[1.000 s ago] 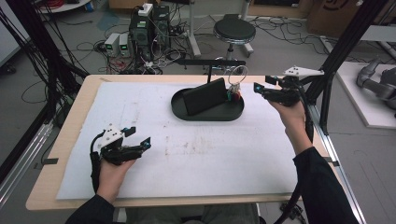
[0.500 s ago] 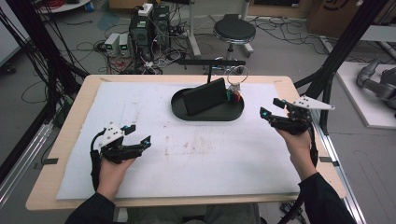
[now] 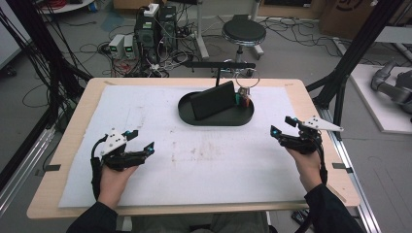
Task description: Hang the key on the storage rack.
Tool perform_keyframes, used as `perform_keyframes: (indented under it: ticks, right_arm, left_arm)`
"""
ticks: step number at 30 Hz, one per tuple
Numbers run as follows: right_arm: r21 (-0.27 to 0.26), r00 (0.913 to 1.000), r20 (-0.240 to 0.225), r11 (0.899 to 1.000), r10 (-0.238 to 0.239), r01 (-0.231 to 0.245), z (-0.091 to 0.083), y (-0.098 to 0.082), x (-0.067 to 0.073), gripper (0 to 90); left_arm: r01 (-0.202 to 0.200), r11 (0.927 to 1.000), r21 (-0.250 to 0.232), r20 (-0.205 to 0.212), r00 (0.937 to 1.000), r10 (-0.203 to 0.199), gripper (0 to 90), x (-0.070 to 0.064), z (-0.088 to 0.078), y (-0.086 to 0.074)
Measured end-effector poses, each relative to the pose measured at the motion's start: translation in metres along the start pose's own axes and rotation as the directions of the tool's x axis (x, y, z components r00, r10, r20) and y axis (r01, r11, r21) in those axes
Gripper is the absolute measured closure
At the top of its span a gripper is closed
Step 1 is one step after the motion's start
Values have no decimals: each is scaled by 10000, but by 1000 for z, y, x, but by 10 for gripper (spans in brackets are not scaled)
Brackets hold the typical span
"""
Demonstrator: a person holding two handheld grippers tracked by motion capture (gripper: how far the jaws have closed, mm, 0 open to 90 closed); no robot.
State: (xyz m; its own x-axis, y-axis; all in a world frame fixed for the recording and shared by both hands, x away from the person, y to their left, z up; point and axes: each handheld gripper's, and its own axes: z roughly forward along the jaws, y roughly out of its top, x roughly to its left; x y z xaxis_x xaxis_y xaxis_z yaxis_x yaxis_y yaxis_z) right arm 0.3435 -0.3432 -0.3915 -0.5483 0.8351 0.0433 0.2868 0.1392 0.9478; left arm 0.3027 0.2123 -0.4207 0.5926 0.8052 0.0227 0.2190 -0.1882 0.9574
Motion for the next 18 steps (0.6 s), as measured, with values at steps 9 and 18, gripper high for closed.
perform_keyframes:
  ticks: [9, 18]
  right_arm:
    - [248, 9997, -158, 9995, -172, 176, 7, -6, 5, 257]
    - [382, 9997, -136, 9990, -207, 212, 7, -9, 5, 256]
  left_arm:
    - [-61, 10000, 0, -9, 10000, 61, 243, 1, -2, -1]
    - [-145, 9999, 28, -5, 9999, 145, 243, 0, 0, -1]
